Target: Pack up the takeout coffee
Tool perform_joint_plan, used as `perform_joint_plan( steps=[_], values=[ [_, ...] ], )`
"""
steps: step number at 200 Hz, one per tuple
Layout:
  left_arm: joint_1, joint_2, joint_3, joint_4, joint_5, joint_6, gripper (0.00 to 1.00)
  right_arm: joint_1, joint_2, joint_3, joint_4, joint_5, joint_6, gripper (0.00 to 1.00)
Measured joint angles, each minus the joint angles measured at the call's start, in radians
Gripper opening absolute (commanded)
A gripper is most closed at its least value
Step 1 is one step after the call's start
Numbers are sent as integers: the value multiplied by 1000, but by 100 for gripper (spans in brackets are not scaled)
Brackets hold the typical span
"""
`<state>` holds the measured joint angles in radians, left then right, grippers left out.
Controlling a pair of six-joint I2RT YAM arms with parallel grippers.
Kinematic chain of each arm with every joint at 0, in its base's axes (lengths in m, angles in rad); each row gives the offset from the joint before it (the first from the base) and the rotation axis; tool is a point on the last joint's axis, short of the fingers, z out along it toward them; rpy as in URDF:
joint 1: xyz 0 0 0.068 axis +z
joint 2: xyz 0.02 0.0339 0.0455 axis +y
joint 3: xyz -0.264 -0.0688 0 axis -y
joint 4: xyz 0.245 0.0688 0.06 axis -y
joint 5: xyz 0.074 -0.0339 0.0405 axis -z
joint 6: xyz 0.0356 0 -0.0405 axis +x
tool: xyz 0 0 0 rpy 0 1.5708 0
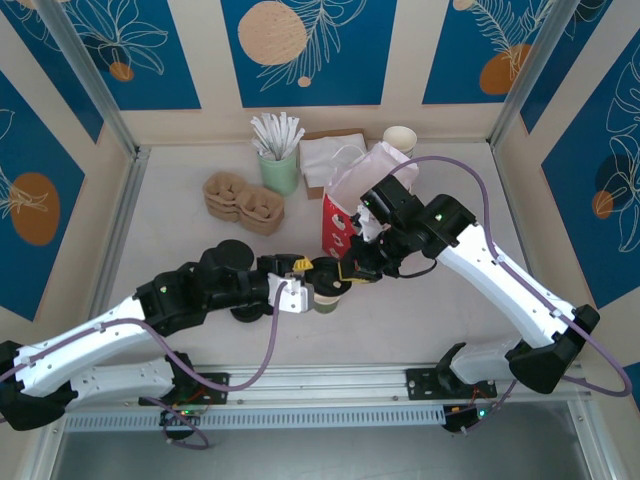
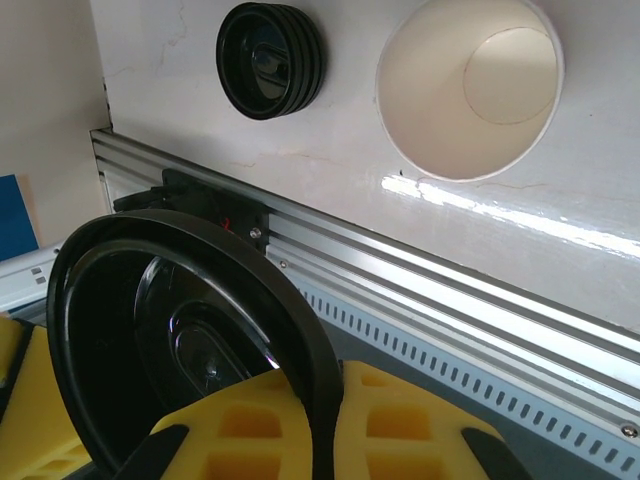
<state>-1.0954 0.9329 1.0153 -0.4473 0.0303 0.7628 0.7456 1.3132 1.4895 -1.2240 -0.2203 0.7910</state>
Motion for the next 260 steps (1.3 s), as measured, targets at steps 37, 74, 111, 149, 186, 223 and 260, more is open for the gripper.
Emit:
perform_joint_plan(
  steps=[37, 74, 111, 149, 186, 223, 260],
  values=[
    [0, 2, 0, 3, -6, 8, 44, -1, 0, 0, 1, -5, 0, 0],
    [0, 14, 0, 4, -5, 21, 38, -7, 3, -11, 1, -5, 0, 0],
    [0, 22, -5, 2, 3, 32, 29, -11, 13, -18, 1, -5, 0, 1],
    [0, 22, -16, 6, 5, 27, 19, -14, 13, -18, -1, -5, 0, 19],
    [0, 18, -49, 60, 21, -25, 12, -23, 5, -24, 19, -2, -3, 32],
    [6, 18, -74, 120, 23, -121, 9, -42, -41, -45, 65, -1, 2, 42],
    [40, 18, -84, 164, 44, -253, 6, -64, -102, -47, 104, 17, 5, 52]
  ],
)
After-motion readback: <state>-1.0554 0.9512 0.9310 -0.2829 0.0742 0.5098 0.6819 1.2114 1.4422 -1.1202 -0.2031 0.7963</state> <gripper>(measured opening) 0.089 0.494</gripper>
